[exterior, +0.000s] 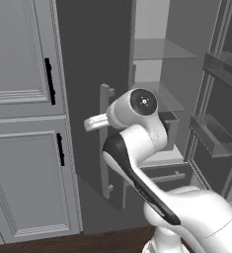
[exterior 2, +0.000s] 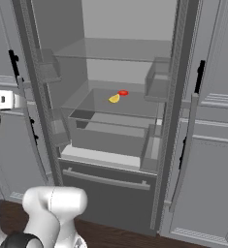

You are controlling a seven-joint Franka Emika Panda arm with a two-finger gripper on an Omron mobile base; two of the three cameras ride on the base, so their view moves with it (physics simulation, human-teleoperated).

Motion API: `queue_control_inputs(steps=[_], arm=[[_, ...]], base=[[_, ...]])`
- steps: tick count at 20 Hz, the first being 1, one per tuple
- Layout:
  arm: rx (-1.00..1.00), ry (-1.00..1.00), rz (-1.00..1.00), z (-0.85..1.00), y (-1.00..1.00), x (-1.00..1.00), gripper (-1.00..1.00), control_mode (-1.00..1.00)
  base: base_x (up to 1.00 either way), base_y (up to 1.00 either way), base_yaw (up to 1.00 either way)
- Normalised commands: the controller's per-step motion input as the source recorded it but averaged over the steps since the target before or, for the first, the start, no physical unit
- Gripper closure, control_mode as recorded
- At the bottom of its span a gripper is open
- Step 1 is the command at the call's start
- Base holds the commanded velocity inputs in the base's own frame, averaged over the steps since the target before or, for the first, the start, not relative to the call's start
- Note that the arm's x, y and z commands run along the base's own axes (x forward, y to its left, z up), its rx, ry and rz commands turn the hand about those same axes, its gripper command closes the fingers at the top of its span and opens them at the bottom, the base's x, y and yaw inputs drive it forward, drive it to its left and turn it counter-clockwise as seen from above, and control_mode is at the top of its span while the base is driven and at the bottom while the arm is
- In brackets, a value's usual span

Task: Grab a lemon wedge from the fridge and one ice cube from the ice bowl, and put them in the glass of lemonade.

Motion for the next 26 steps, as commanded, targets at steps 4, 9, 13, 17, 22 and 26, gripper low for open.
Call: queue_control_inputs(steps=[4,9,13,17,22,26], arm=[[0.0,-0.06,-0.03,0.54,-0.28,-0.69,1.0,-1.0],[0.05,0.0,-0.21,0.54,-0.81,-0.15,1.0,-1.0],[0.19,0.11,-0.25,0.44,-1.0,0.0,1.0,-1.0],[0.31,0.16,-0.16,-0.03,-1.0,0.18,1.0,-1.0],[0.37,0.16,-0.08,-0.46,-0.84,0.67,1.0,-1.0],[0.34,0.24,0.0,-0.4,-0.33,0.86,1.0,-1.0]], base=[[0.0,0.0,0.0],[0.0,0.0,0.0],[0.0,0.0,0.0],[0.0,0.0,0.0],[0.0,0.0,0.0],[0.0,0.0,0.0]])
